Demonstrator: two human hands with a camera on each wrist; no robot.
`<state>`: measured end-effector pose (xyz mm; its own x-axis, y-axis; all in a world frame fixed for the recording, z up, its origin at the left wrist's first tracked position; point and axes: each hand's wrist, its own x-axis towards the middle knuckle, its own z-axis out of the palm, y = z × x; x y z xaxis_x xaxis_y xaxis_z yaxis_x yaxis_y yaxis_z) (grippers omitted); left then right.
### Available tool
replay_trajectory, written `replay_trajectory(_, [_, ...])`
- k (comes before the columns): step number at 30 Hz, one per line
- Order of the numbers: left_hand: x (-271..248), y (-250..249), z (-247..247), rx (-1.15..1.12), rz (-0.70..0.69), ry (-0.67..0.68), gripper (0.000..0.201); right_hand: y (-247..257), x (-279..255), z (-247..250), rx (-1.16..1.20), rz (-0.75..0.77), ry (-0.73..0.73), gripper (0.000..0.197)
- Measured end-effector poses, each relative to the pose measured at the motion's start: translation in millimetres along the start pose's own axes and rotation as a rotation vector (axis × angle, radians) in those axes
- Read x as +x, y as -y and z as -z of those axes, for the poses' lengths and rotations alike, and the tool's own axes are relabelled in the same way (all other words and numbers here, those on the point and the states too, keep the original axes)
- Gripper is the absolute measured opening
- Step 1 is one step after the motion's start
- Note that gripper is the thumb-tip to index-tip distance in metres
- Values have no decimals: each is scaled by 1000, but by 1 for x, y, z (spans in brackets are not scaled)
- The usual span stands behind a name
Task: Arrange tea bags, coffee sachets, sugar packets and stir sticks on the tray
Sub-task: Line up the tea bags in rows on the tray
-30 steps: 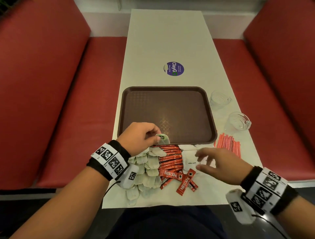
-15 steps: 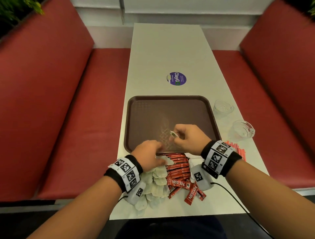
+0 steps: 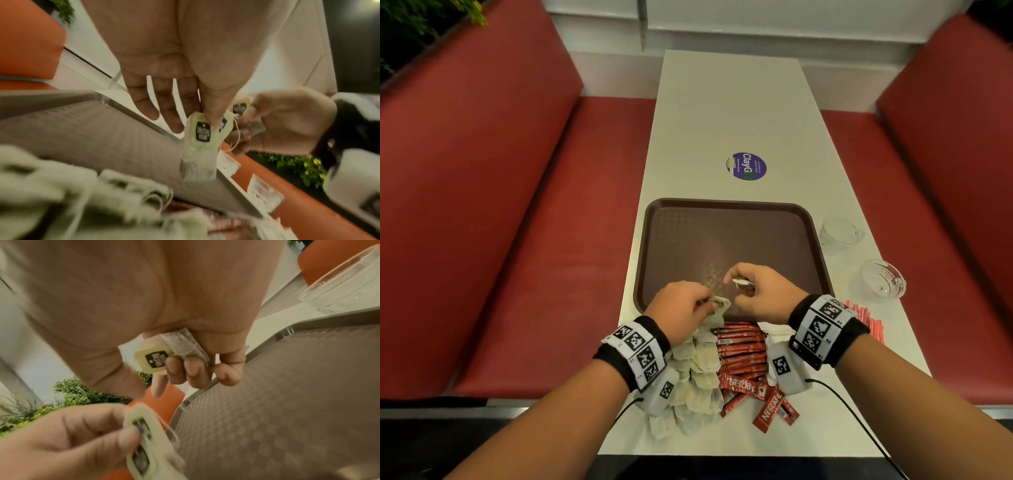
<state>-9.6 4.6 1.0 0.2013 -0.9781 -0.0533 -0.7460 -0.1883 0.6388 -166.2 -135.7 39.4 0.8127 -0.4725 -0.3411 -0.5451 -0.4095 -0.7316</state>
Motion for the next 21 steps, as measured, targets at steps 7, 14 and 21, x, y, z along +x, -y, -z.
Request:
replay_trajectory(7, [18,-4,36,-446,80,-235,12,9,20,2,54,122,-43,13])
replay_trajectory(14, [34,8,46,-518,98,-285,18,16,52,11,203,207,-53,17])
replay_trajectory(21, [45,12,46,-612,155,-314,33,14,74,11,308,235,-137,8])
